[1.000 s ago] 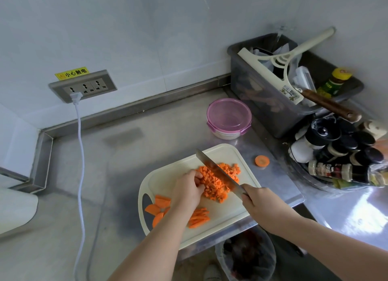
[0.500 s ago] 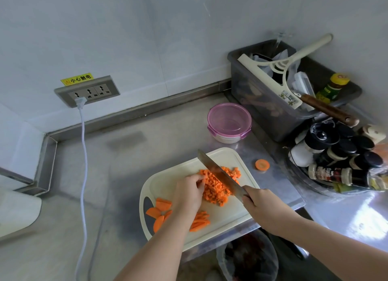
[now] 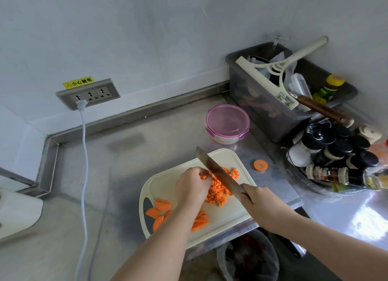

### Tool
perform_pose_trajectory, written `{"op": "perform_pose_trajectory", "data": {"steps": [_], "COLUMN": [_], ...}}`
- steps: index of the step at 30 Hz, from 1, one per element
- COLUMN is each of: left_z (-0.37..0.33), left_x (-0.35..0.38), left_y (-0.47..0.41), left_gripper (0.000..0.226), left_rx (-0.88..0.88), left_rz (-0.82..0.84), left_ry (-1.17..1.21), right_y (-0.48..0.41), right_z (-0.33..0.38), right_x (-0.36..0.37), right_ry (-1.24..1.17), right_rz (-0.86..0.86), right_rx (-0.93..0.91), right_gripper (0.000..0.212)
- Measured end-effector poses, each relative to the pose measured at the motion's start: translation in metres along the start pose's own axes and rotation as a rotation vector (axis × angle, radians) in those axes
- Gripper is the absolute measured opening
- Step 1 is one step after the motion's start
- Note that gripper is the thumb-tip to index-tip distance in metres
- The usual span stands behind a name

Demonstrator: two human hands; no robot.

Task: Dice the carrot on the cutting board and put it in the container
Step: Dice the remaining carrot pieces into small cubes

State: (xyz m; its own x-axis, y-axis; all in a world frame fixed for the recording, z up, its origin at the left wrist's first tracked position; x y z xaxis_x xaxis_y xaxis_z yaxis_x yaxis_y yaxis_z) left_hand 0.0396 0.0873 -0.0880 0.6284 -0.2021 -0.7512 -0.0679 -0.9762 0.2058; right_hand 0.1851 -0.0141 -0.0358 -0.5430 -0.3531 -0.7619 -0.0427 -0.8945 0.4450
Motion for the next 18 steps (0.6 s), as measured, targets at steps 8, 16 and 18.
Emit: {"op": "perform_pose_trajectory", "data": {"steps": [8,16,18], "left_z": [0.017,0.037,0.036], "left_x": [-0.015,-0.007,-0.004], "left_y": [0.000,0.066,0.074], "left_gripper": [0.019,0.062,0.057], "left_rx": [0.085,0.331,0.358], "left_rz": [0.072,0.423,0.373], "left_ry": [-0.006,-0.586,-0.655], "right_y": [0.000,-0.002,-0.001], "right_z": [0.000,0.009,0.012], "right_x": [-0.001,0.018,0.024], "right_ry": [0.013,0.025,0.024], "right_rz": [-0.002,0.036,0.048], "right_rx": [-0.011,-0.061,-0.074], "right_gripper": [0.033,0.034,0.035]}}
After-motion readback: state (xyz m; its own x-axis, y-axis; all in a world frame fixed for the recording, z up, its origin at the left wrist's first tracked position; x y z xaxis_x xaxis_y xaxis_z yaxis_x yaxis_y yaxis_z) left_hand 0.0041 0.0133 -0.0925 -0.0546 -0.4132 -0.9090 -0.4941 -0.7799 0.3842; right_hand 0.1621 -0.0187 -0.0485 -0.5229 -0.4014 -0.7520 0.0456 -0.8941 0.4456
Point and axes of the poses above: each hand's wrist, its own y-axis away from the middle knuckle, its own x-axis out of the palm, z = x × y, the point moved 6 cm from there along -y, towards the middle knuckle, and after that the axes turned 1 degree about -x, right-handed, at the moved point
